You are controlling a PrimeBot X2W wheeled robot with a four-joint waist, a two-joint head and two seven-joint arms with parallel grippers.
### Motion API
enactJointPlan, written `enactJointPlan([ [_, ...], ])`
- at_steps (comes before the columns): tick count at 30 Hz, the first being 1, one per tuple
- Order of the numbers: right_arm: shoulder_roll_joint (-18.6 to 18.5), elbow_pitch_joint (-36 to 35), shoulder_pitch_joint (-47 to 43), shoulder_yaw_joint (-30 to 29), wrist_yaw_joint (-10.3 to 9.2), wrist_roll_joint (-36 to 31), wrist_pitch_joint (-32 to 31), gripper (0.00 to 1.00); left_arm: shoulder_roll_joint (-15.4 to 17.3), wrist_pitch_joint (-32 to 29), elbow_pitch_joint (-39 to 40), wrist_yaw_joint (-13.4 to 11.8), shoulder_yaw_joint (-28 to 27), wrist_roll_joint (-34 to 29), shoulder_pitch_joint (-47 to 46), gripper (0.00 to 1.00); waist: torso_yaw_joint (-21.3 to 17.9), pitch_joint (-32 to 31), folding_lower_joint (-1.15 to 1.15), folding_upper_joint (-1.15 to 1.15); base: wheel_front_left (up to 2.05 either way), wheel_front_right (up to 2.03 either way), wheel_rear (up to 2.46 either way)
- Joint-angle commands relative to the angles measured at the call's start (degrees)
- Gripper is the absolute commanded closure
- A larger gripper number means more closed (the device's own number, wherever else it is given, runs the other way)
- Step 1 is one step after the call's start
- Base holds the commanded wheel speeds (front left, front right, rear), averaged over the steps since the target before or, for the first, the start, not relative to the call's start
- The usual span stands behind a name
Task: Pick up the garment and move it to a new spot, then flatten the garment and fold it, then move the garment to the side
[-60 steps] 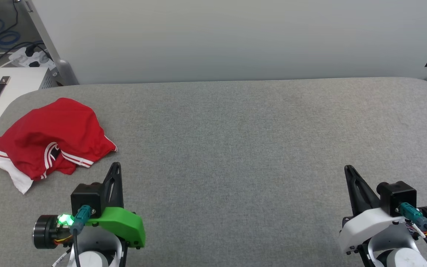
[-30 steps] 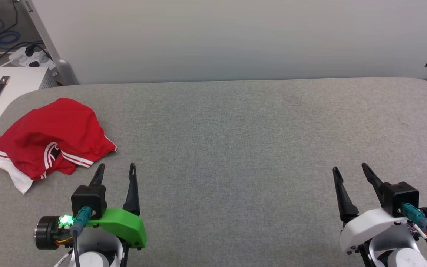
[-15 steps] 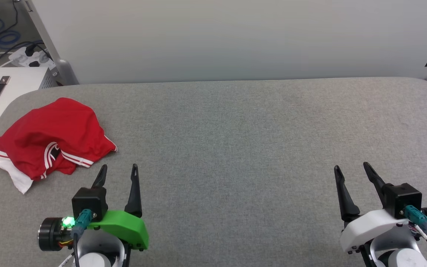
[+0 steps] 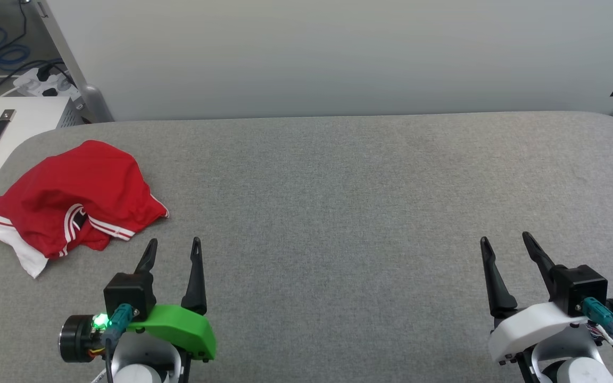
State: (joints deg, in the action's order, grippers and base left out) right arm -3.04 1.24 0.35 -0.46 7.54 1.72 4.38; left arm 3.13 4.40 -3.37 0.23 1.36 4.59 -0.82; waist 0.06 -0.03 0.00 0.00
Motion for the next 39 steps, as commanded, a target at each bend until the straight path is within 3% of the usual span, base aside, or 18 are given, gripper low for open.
enactJointPlan([
  [1, 0.05, 0.13, -0.73, -0.01, -0.02, 0.05, 0.72, 0.0, -0.08, 0.61, -0.34, 0.16, 0.06, 0.37, 0.89, 0.0, 0.02, -0.01, 0.0, 0.0, 0.0, 0.0, 0.0],
  [39, 0.1, 2.78, -1.0, -0.11, -0.03, 1.84, 5.2, 0.0, -0.16, 5.14, -2.58, 0.77, 1.89, 2.86, 1.92, 0.0, 0.42, 0.81, 0.0, 0.0, 0.0, 0.0, 0.0],
])
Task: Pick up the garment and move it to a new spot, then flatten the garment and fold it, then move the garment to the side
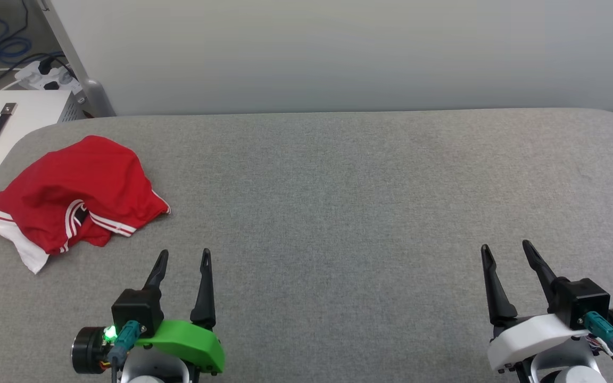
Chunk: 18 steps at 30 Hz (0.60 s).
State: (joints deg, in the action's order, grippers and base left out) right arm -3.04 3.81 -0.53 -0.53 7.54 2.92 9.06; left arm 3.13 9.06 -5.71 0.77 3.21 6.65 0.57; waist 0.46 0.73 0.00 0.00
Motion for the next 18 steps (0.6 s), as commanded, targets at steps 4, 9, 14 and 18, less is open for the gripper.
enactJointPlan([
  [4, 0.11, 0.44, -0.06, -0.15, -0.04, 0.99, 0.99, 0.0, -0.17, 0.95, -0.65, 0.32, 0.14, 1.05, 0.48, 0.0, 0.19, 0.25, 0.0, 0.0, 0.0, 0.0, 0.0],
  [9, 0.11, 0.51, -0.24, 0.02, -0.04, 1.24, 1.59, 0.0, -0.18, 1.56, -0.84, 0.27, 0.23, 1.58, 0.06, 0.0, 1.43, 0.39, 0.0, 0.0, 0.0, 0.0, 0.0],
  [14, 0.12, 0.89, -0.37, 0.83, -0.04, 1.62, 2.16, 0.0, -0.19, 2.13, -1.61, 0.27, 0.4, 1.87, 0.14, 0.0, 3.58, 0.25, 0.0, 0.0, 0.0, 0.0, 0.0],
  [18, 0.13, 1.18, -0.7, 1.71, -0.04, 1.83, 2.63, 0.0, -0.19, 2.61, -1.79, 0.13, 0.52, 2.2, 0.27, 0.0, 6.13, 0.03, 0.0, 0.0, 0.0, 0.0, 0.0],
])
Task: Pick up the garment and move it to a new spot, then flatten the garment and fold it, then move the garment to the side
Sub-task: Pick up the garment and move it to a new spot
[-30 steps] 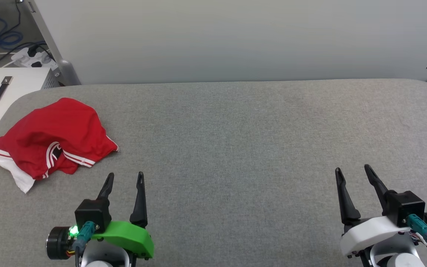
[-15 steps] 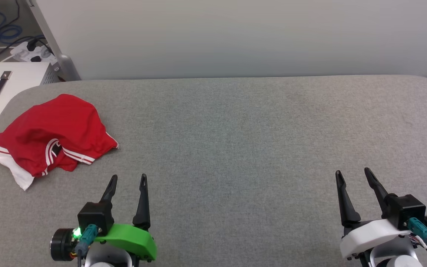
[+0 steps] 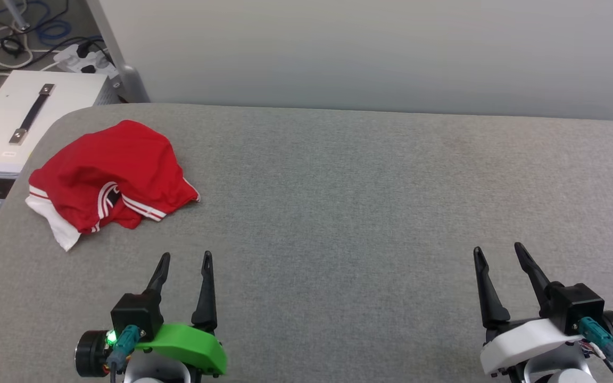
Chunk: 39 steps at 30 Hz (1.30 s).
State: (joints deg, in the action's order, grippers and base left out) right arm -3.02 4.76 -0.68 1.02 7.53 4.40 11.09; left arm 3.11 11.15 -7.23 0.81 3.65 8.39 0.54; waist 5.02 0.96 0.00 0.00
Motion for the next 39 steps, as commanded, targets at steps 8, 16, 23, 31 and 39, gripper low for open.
enactJointPlan([
  [8, 0.11, 0.99, -0.97, 1.58, -0.03, 1.07, 1.54, 0.0, -0.2, 1.47, -0.79, 0.28, -0.17, 0.61, 0.83, 0.0, 7.4, -0.58, 0.0, 0.0, 0.0, 0.0, 0.0],
  [16, 0.12, 2.02, -1.24, 3.06, -0.04, 2.54, 2.5, 0.0, -0.21, 2.44, -1.53, 0.74, -0.07, 1.02, 1.31, 0.0, 12.9, -0.81, 0.0, 0.0, 0.0, 0.0, 0.0],
  [23, 0.13, 2.99, -1.27, 3.66, -0.04, 2.75, 3.31, 0.0, -0.23, 3.25, -1.93, 0.76, 0.12, 1.61, 1.63, 0.0, 16.42, -0.7, 0.0, 0.0, 0.0, 0.0, 0.0],
  [31, 0.14, 3.67, -1.41, 4.56, -0.04, 3.58, 3.91, 0.0, -0.24, 3.85, -2.32, 0.87, 0.35, 2.05, 1.77, 0.0, 18.73, -0.69, 0.0, 0.0, 0.0, 0.0, 0.0],
  [39, 0.14, 3.36, -1.11, 4.72, -0.04, 3.16, 3.91, 0.0, -0.24, 3.85, -1.38, 0.38, -0.12, 1.75, 1.78, 0.0, 18.61, 0.11, 0.0, 0.0, 0.0, 0.0, 0.0],
])
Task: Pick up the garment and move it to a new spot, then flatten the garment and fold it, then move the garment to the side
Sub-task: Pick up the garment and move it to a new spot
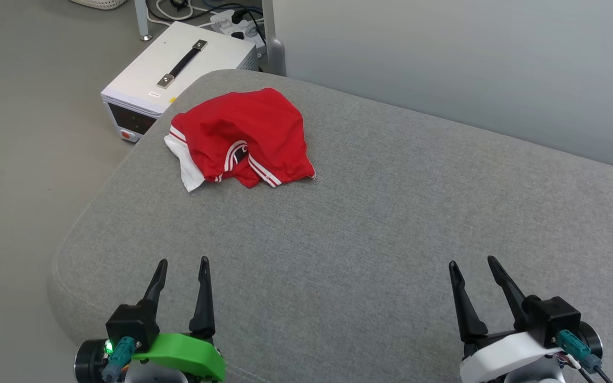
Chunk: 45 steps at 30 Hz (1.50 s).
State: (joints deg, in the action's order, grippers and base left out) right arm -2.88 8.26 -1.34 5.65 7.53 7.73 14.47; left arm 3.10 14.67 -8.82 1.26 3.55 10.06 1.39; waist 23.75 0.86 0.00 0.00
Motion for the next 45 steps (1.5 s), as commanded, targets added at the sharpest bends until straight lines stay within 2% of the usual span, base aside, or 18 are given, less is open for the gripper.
enactJointPlan([
  [1, 0.01, -0.21, -0.33, 0.15, -0.04, -0.28, 0.52, 0.0, -0.23, 0.33, 0.35, -0.2, -0.09, 0.08, 0.88, 0.0, -0.27, 0.54, 0.0, 0.0, 0.0, 0.0, 0.0],
  [6, 0.01, -0.97, 0.99, -0.28, -0.04, -1.86, 0.52, 0.0, -0.23, 0.33, -1.68, -0.29, 0.02, 1.47, -0.95, 0.0, -1.65, 3.77, 0.0, 0.0, 0.0, 0.0, 0.0],
  [11, 0.01, -2.08, 3.49, -0.4, -0.04, -4.64, 0.52, 0.0, 0.07, 0.33, -5.57, 3.09, -0.07, 1.36, -7.65, 0.0, -4.25, 8.93, 0.0, 0.0, 0.0, 0.0, 0.0],
  [14, 0.0, -2.76, 5.41, -0.29, -0.04, -6.39, 0.52, 0.0, 2.06, 0.27, -10.46, 4.55, 0.17, 1.96, -14.54, 0.0, -6.61, 12.61, 0.0, 0.0, 0.0, 0.0, 0.0],
  [17, 0.0, -3.04, 7.15, 0.06, -0.04, -7.44, 0.52, 0.0, 4.78, -2.55, -14.83, 5.5, 1.47, 2.56, -22.31, 0.0, -8.8, 15.41, 0.0, 0.0, 0.0, 0.0, 0.0],
  [23, 0.0, -4.47, 9.62, 0.89, -0.04, -7.9, 0.52, 0.0, 11.48, -14.1, -21.93, 6.18, 5.92, 6.28, -37.57, 0.0, -13.02, 19.98, 0.0, 0.0, 0.0, 0.0, 0.0],
  [28, 0.0, -5.29, 10.98, 1.44, -0.04, -7.91, 0.52, 0.0, 16.94, -27.44, -26.06, 6.21, 9.74, 13.91, -47.29, 0.0, -16.08, 23.18, 0.0, 0.0, 0.0, 0.0, 0.0],
  [34, 0.0, -5.69, 12.91, 2.61, -0.04, -7.92, 0.52, 0.0, 22.42, -42.76, -28.85, 6.22, 15.33, 22.76, -54.46, 0.0, -18.57, 26.5, 0.0, 0.0, 0.0, 0.0, 0.0],
  [40, 0.0, -6.66, 14.68, 3.89, -0.04, -7.24, 0.52, 0.0, 25.79, -51.39, -31.66, 6.22, 17.25, 26.32, -57.87, 0.0, -20.4, 29.45, 0.0, 0.0, 0.0, 0.0, 0.0],
  [45, 0.0, -6.65, 15.28, 4.24, -0.04, -7.03, 0.52, 0.0, 26.32, -55.01, -35.62, 6.08, 17.32, 27.59, -58.03, 0.0, -21.22, 30.75, 0.0, 0.0, 0.0, 0.0, 0.0],
])
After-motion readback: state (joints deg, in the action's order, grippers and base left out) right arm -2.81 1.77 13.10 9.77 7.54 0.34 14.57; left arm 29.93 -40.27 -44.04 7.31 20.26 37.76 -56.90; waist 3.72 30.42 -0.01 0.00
